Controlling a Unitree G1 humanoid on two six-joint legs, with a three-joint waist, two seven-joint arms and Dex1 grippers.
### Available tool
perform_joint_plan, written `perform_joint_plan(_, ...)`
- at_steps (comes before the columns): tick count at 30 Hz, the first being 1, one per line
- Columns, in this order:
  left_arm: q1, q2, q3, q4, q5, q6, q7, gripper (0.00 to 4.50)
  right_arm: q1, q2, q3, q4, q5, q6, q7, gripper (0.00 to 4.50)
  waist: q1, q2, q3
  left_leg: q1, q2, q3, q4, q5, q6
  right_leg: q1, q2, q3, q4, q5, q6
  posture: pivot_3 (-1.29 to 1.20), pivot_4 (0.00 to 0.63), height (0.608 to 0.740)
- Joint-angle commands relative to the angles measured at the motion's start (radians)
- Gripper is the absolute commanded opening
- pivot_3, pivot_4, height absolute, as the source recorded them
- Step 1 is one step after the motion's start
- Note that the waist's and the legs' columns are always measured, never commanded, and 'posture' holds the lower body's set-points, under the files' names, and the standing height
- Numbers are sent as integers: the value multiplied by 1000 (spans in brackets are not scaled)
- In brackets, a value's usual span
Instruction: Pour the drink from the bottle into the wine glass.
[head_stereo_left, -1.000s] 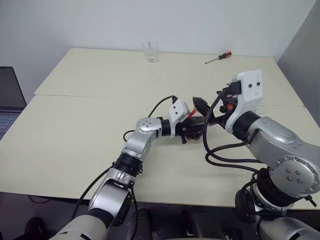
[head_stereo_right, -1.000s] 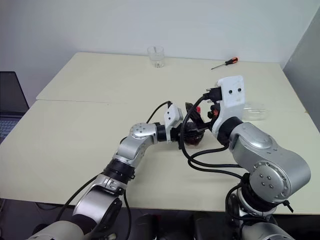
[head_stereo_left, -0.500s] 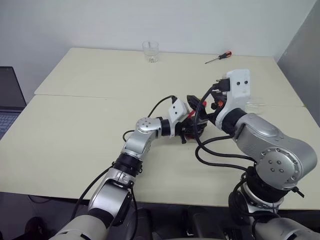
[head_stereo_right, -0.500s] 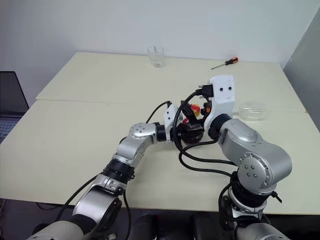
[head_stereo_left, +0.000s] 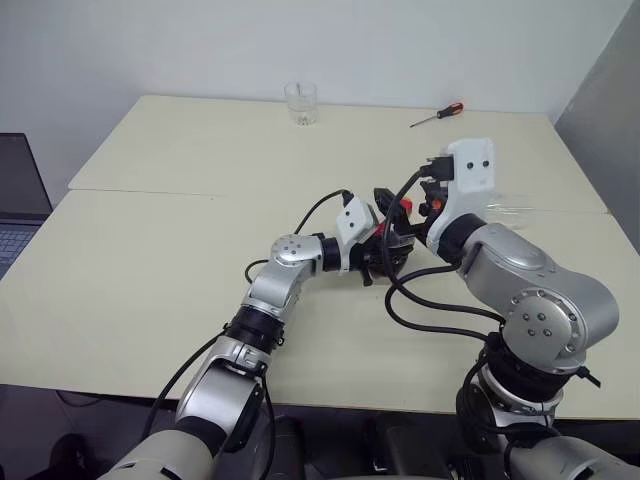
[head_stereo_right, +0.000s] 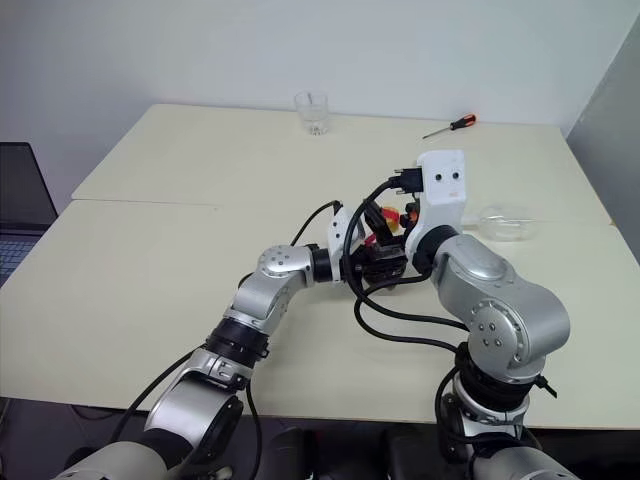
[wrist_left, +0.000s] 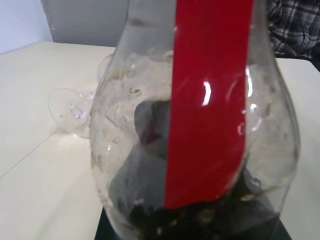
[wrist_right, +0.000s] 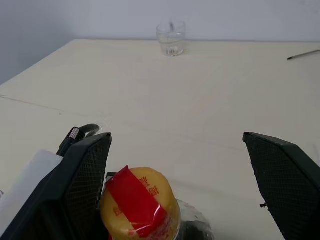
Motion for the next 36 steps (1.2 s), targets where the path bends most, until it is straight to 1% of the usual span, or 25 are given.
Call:
perform_joint_plan(1, -5, -3, 13, -62, -8, -16, 9, 872, -17, -1, 12, -10, -10, -32, -1, 4500, 0, 0, 0, 0, 0, 0, 0, 0, 0, 0, 0, 0, 0, 0, 0, 0, 150, 740)
perform_joint_plan(10, -6, 1, 15, -63, -9, -14, 21, 872, -15, -7, -11, 6, -23, -58, 6, 4500, 0, 0, 0, 0, 0, 0, 0, 0, 0, 0, 0, 0, -1, 0, 0, 0, 150, 740)
perform_joint_plan(21, -14, 5, 20, -53, -9, -17, 19, 861, -2, -46, -99, -37, -1, -25, 50, 4500, 0, 0, 0, -1, 0, 0, -2, 0, 0, 0, 0, 0, -4, 0, 0, 0, 150, 740)
perform_joint_plan(31, -17, 11, 22, -42, -5, -23, 15, 844, 25, -82, -107, -65, 2, 3, 80, 4500, 0, 0, 0, -1, 0, 1, -5, 0, 0, 0, 0, 0, -7, 0, 0, 0, 150, 740)
perform_joint_plan(36, -18, 14, 25, -33, -2, -26, 15, 843, 62, -112, -116, -103, 9, 25, 103, 4500, 0, 0, 0, -1, 0, 1, -7, 0, 0, 0, 0, 0, -8, 0, 0, 0, 150, 740)
